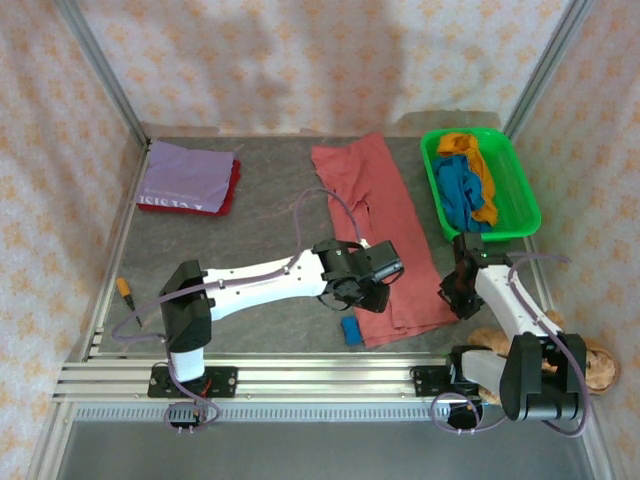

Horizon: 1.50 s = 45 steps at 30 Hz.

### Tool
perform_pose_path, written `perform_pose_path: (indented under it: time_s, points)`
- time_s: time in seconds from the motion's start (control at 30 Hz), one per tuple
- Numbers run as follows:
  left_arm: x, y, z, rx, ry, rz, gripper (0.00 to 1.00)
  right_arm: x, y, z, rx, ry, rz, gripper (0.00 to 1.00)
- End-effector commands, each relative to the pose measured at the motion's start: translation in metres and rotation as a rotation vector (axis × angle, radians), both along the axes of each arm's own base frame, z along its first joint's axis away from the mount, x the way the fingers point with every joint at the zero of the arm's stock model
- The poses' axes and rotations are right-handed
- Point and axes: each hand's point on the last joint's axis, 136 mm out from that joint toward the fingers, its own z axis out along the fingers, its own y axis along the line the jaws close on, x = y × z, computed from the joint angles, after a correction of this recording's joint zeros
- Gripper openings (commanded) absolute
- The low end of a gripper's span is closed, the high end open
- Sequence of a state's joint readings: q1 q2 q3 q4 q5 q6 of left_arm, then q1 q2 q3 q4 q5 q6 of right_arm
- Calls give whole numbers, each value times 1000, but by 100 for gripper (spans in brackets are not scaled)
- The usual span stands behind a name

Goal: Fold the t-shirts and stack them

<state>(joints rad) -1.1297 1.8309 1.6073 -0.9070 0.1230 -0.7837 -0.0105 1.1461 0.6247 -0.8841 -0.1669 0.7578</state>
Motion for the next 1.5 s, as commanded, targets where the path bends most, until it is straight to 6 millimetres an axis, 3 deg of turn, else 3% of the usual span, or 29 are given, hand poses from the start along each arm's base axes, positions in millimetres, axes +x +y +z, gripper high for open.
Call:
perform_pose_path:
  time_s: [0.0,0.2,0.4,0.63,0.77,0.8,0.93,1.13,1.47]
  points:
    - [0,0,-11,30,-2,-17,59,-11,-1,-8,2,49,-33,33]
    - [-2,3,-15,56,-1,-43,59,-23,-5,-17,-21,85,-58,37]
    - [-6,3,-18,76,5,-74,60,-22,-4,-23,-15,109,-54,39]
    - [-20,-4,-26,129,-26,-235,62,-16,0,-37,13,114,-69,31]
    - [-29,-9,-27,151,-67,-398,64,-12,0,-33,11,97,-66,20]
    - [-32,-11,-37,176,-56,-440,64,-12,0,-31,10,87,-67,16]
    - [-39,-19,-42,216,-65,-558,65,-11,2,-28,25,66,-67,8]
    - [-51,-36,-61,271,-82,-720,62,-11,6,-27,45,48,-60,4]
    - [-56,-30,-95,387,-22,-826,61,-13,9,-30,65,51,-44,1]
